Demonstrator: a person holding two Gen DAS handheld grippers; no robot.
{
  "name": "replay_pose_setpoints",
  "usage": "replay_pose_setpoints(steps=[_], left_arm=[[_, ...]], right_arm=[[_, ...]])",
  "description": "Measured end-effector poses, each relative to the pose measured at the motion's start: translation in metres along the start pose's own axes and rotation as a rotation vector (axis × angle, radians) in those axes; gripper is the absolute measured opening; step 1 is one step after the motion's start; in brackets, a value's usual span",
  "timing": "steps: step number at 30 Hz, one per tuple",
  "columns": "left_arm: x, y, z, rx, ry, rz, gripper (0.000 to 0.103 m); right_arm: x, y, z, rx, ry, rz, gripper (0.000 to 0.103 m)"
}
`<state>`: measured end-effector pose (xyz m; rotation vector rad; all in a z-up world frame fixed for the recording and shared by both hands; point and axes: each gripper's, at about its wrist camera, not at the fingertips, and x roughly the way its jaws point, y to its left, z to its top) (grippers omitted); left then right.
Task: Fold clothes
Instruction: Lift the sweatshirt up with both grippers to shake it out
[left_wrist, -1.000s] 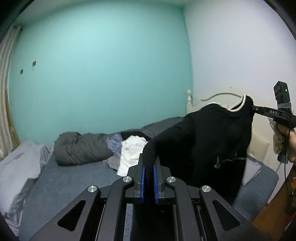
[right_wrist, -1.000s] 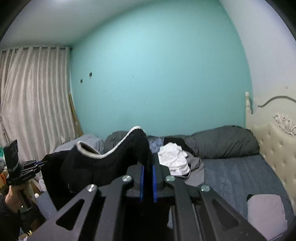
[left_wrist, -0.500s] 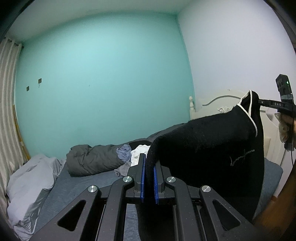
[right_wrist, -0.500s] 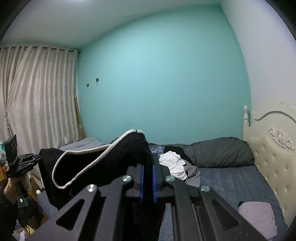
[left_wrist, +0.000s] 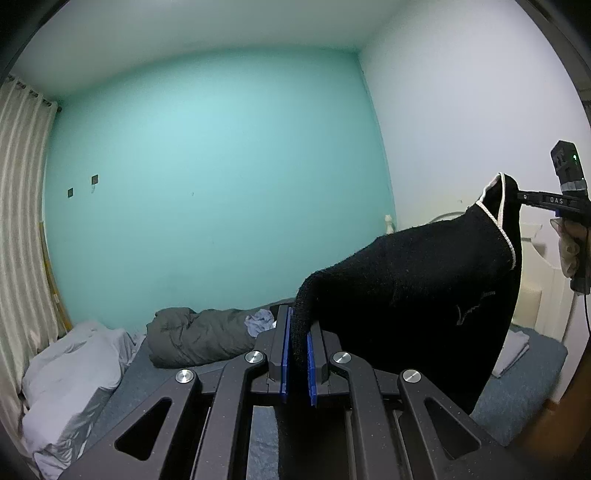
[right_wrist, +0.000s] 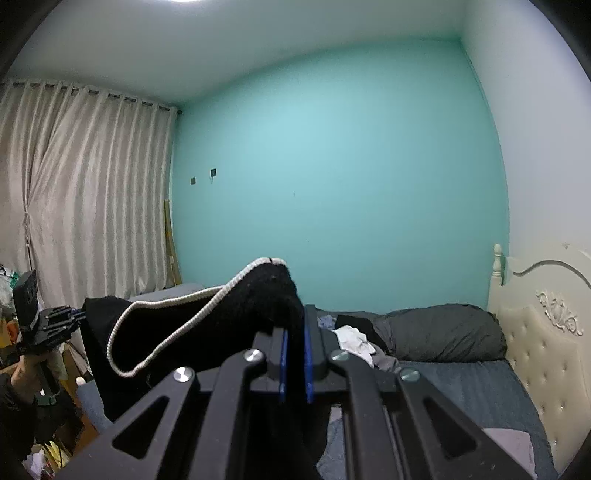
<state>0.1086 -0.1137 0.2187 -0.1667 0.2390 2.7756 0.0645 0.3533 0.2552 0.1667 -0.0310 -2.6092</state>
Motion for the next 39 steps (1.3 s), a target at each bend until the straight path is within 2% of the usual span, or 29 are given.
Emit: replay_pose_setpoints(steps=[6,12,15,19,26,32,39], left_arm=[[0.015,0.009,0.0,-0.013,0.021,-0.01,0.008],[0.07,0.018,-0.036,-0.051,0.127,-0.03,0.007],[0.116,0.024,-0.069,-0.057,0.21,-0.033,0.008],[0.188,0.03,-0.124,-0.074,0.329,-0.035,0.008],[0.287,0.029,-0.2,-0.131,0.461,-0.015,0.008],[0.382,0.061,-0.253,-0.173,0.547,-0.016,0.007],[0.463,0.084,-0.304,-0.229,0.648,-0.028,0.008]], right_arm=[[0.019,-0.006,0.002,0.015,0.024,0.003,0.007],[0.072,-0.027,-0.025,0.052,0.121,-0.005,0.007],[0.115,-0.044,-0.058,0.08,0.202,-0.018,0.007],[0.18,-0.07,-0.122,0.137,0.314,-0.034,0.007],[0.284,-0.111,-0.211,0.2,0.451,-0.04,0.007],[0.367,-0.146,-0.258,0.224,0.53,-0.07,0.007],[0.459,-0.179,-0.31,0.262,0.618,-0.097,0.007]])
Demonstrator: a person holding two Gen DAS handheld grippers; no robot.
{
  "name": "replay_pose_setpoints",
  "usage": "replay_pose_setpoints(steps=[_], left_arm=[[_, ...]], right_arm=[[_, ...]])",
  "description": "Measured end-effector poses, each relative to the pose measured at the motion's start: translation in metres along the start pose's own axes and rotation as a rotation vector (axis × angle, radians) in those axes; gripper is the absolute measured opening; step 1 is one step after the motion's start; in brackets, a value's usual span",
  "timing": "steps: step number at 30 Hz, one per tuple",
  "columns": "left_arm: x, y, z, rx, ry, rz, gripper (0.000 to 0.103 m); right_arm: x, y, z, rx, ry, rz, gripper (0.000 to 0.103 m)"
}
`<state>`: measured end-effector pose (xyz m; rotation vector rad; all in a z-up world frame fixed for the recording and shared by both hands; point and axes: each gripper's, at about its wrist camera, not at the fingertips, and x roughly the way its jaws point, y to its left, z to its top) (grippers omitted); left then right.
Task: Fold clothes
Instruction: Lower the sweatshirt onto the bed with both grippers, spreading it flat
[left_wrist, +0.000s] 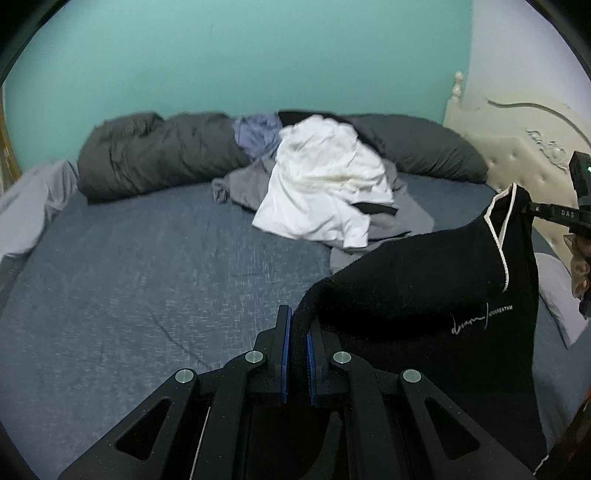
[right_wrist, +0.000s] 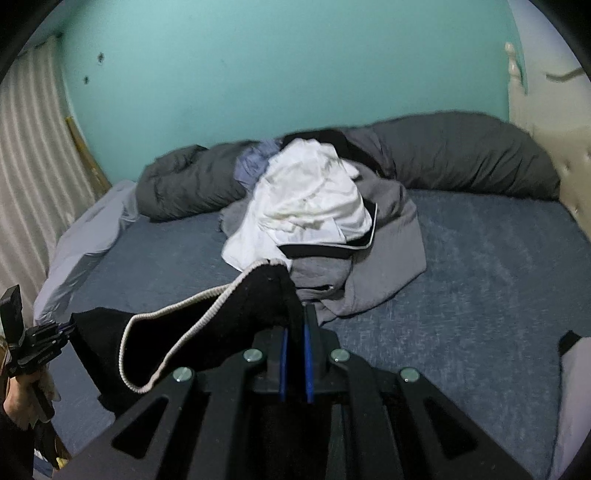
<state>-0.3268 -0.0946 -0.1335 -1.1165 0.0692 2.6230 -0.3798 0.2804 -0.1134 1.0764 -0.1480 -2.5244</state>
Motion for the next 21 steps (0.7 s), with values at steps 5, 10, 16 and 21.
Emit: replay_pose_setpoints(steps=[5,10,16,21], left_arm=[[0.077,0.018,0.0,-0.03,0.08,0.008,0.008],[0.15,0.025,-0.019,-0.049,0.185,0.005,0.009],[0.205,0.019,-0.049,-0.017,0.281,0.045,0.017],[0.184,0.009,-0.05,0.036,0.188,0.119,0.046]], right_arm=[[0.074,-0.022,-0.004,0.026,0.072,-0.023,0.007],[0.146,-0.044,-0.029,0.054,0.157,-0.036,0.007],[0.208,-0.071,-0.069,0.133,0.278,-0.017,0.016],[0.195,-0.083,-0.073,0.125,0.202,-0.063,0.045]])
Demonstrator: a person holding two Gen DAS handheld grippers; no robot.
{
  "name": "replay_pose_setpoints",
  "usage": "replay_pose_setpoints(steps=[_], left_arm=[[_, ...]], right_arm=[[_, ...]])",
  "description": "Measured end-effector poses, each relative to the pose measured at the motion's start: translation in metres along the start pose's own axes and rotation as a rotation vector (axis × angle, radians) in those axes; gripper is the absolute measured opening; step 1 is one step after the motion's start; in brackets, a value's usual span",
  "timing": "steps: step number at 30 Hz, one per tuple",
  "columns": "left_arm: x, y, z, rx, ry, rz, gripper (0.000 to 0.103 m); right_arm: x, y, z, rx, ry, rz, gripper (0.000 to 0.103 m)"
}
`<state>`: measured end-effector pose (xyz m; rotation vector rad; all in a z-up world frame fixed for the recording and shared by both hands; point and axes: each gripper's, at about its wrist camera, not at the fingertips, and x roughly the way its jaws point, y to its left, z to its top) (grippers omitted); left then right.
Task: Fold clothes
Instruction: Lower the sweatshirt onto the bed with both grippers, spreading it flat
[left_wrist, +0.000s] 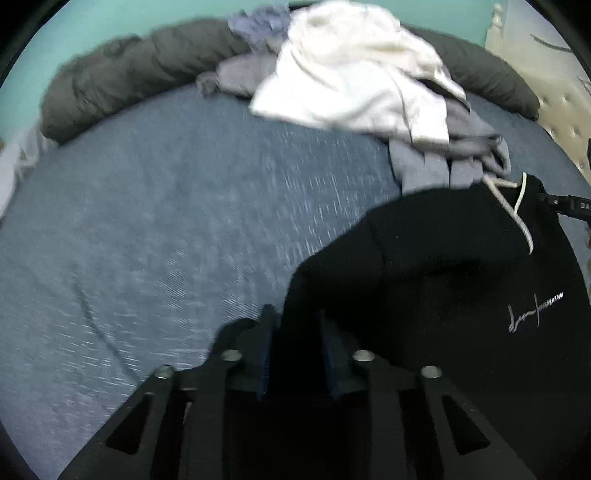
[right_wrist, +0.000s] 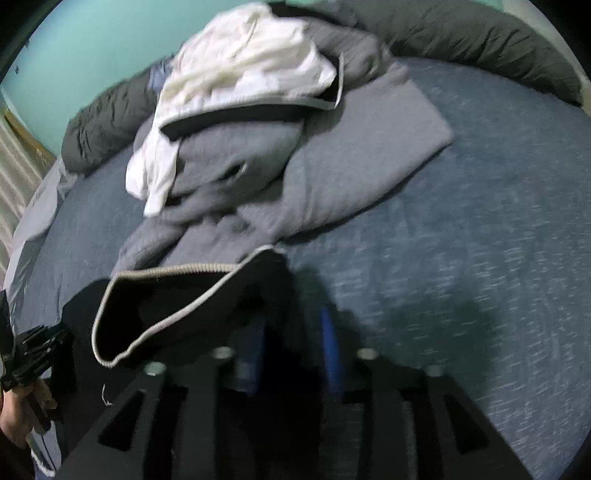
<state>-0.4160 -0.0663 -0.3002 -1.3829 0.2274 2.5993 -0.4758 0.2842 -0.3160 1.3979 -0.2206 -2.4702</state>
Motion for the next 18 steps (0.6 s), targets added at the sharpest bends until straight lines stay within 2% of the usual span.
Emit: replay_pose_setpoints(steps=[3,6,9,12,15,18], left_arm=[[-0.027,-0.006,0.004,0.015,-0.106,0.048,0.048],[-0.043,-0.023,0.008,0.049,-0.151,0.0,0.048],[-0.031,-0.056,0.011,0.154,-0.079,-0.116,0.048],[-0.01,-0.088,0.013,0.235,-0.014,-0.149,0.048],[0.009,-0.104,0.022,0.214,0.019,-0.167,0.048],[0.017,-0.1,0.042,0.13,-0.007,-0.166,0.048]], right_arm=[[-0.022,-0.009,-0.002,0.009,-0.077,-0.01,0.049],[-0.035,-0.016,-0.006,0.037,-0.108,0.025,0.049],[-0.042,-0.017,-0.015,0.055,-0.118,0.059,0.049],[-0.045,-0.011,-0.023,0.056,-0.105,0.095,0.049],[-0.048,-0.007,-0.032,0.045,-0.096,0.12,0.049],[-0.051,-0.003,-0.039,0.025,-0.085,0.137,0.049]])
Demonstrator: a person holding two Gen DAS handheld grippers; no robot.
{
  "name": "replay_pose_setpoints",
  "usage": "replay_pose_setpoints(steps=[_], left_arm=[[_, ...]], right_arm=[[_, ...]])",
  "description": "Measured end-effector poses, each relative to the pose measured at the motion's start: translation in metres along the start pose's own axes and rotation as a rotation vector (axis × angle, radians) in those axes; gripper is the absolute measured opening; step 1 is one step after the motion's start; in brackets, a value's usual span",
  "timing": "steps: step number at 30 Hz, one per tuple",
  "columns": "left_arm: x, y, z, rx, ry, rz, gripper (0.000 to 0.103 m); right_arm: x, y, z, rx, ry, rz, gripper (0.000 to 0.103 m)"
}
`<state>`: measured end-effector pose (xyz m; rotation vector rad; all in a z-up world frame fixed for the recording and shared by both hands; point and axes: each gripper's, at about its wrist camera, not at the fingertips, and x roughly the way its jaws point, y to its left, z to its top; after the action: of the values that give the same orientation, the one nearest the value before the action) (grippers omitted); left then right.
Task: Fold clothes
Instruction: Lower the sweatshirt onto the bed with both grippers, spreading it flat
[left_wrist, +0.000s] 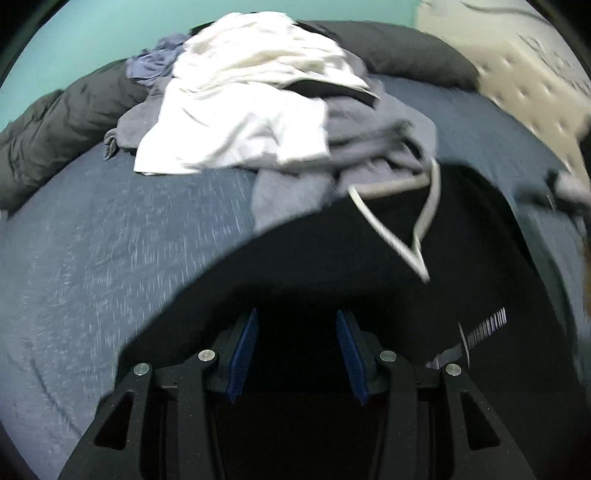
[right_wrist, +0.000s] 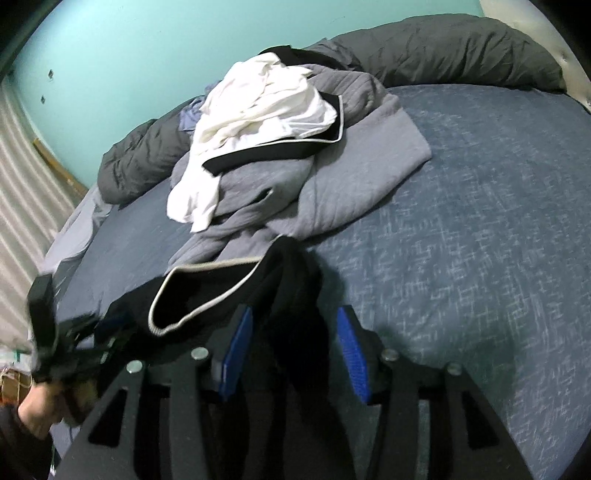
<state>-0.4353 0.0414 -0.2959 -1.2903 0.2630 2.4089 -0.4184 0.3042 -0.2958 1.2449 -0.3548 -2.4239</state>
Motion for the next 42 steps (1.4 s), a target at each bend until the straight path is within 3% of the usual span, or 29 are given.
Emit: replay_pose_setpoints(steps=[5,7,10,13,17,19,20,21,22,23,24,27,35,38,42], left_arm=[[0.008,0.042,0.026,-0.173,-0.051,0.064,0.048],[0.012,0.055,0.028,-0.199,-0.031,0.058,0.047],[0.014,0.057,0.022,-0.135,0.0,0.016,0.049],[0.015,0.055,0.014,-0.069,0.005,0.024,0.061],[0.02,0.056,0.006,-0.047,0.021,-0.01,0.062],[0.023,0.054,0.003,-0.023,0.032,-0.022,0.057],[0.024,0.052,0.002,-0.004,0.036,-0.023,0.042],[0.025,0.05,0.001,0.009,0.04,-0.024,0.028],[0.026,0.048,0.0,0.019,0.04,-0.018,0.023],[0.025,0.046,0.0,0.027,0.037,-0.011,0.011],[0.023,0.046,0.0,0.027,0.027,-0.006,0.01],[0.011,0.053,0.002,-0.004,-0.016,0.002,0.009],[-0.022,0.104,0.019,-0.224,-0.116,-0.004,0.008],[-0.015,0.116,0.022,-0.297,-0.089,-0.017,0.009],[0.01,0.121,0.018,-0.303,0.006,-0.01,0.012]], right_arm=[[-0.002,0.005,-0.004,-0.048,0.012,0.002,0.049],[0.002,0.005,-0.003,-0.065,0.023,-0.009,0.049],[0.007,0.001,0.002,-0.059,0.024,-0.02,0.052],[0.015,-0.009,0.01,-0.017,0.026,-0.017,0.059],[0.036,-0.02,0.017,0.046,0.08,-0.007,0.059],[0.043,-0.019,0.017,0.041,0.098,-0.008,0.059],[0.046,-0.018,0.017,0.035,0.102,-0.006,0.059],[0.049,-0.015,0.017,0.024,0.109,-0.004,0.053],[0.052,-0.013,0.016,0.011,0.116,-0.003,0.046],[0.053,-0.009,0.015,-0.006,0.12,-0.008,0.033],[0.054,-0.006,0.014,-0.026,0.123,-0.015,0.018],[0.052,0.001,0.013,-0.07,0.116,-0.026,0.009],[0.015,-0.001,0.032,-0.139,-0.033,-0.12,0.007],[0.026,0.005,0.04,-0.212,-0.005,-0.21,0.007],[0.06,0.001,0.043,-0.249,0.109,-0.292,0.007]])
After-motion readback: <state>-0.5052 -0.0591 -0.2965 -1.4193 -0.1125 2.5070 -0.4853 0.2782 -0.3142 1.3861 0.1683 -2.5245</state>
